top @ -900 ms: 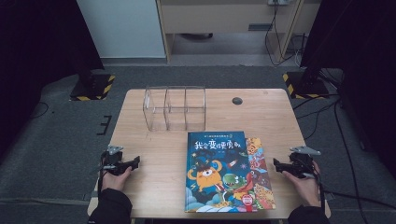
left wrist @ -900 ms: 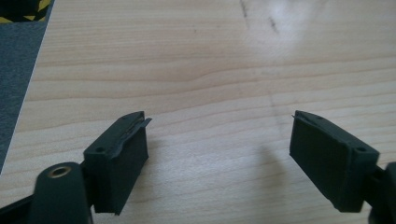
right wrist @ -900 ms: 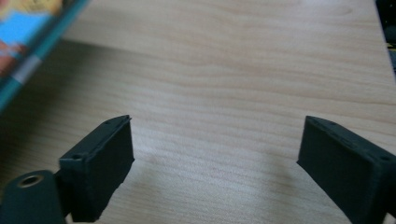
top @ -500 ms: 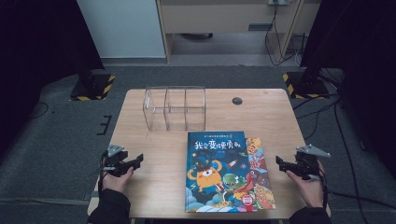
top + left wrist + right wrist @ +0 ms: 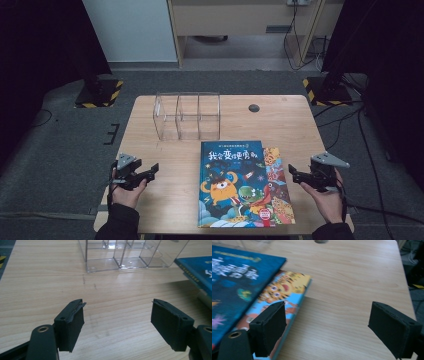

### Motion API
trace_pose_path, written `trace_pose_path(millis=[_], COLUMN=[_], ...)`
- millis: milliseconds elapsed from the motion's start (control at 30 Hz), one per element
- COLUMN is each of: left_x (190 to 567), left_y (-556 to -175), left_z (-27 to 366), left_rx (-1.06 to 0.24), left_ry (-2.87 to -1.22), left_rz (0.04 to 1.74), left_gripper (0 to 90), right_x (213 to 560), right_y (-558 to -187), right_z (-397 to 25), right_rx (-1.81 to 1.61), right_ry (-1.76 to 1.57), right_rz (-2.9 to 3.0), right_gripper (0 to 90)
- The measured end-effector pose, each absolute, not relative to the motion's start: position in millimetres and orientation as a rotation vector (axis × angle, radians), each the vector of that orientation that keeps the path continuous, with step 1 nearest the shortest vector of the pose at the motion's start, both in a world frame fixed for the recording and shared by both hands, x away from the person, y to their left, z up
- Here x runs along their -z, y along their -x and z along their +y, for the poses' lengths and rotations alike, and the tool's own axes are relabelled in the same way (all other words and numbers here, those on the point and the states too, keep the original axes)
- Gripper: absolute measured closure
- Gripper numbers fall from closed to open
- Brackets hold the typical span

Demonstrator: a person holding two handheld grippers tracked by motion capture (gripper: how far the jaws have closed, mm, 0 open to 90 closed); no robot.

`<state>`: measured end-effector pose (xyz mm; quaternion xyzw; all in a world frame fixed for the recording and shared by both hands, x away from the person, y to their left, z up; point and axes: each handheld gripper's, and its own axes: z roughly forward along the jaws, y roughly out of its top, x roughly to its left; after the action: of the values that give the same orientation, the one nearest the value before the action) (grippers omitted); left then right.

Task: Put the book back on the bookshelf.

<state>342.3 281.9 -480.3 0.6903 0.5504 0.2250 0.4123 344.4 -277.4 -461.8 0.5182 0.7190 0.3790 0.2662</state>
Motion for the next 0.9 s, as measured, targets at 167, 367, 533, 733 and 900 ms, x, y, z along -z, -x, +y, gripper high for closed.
trace_pose_path(millis=[167, 367, 533, 733, 900], left_x=[474.1, 466.4, 462.0, 461.0, 462.4], left_y=[-340.1, -338.7, -339.2, -340.5, -340.8], left_z=[273.3, 261.5, 249.6, 231.8, 215.7], left_rx=[-0.555, -0.531, -0.506, -0.490, -0.467], left_ry=[-1.738, -1.732, -1.733, -1.763, -1.787], left_rz=[1.349, 1.305, 1.269, 1.225, 1.196], left_gripper=[25.7, 25.7, 25.7, 25.5, 25.4], right_x=[450.6, 439.9, 432.5, 434.0, 439.8], right_y=[-342.9, -340.9, -340.5, -342.2, -344.4], right_z=[-260.9, -243.7, -227.9, -208.4, -197.8], right_rx=[-1.082, -1.130, -1.161, -1.162, -1.160], right_ry=[-1.340, -1.325, -1.297, -1.262, -1.268], right_rz=[1.957, 1.975, 1.986, 2.037, 2.066], right_gripper=[13.7, 13.4, 12.8, 12.9, 12.9])
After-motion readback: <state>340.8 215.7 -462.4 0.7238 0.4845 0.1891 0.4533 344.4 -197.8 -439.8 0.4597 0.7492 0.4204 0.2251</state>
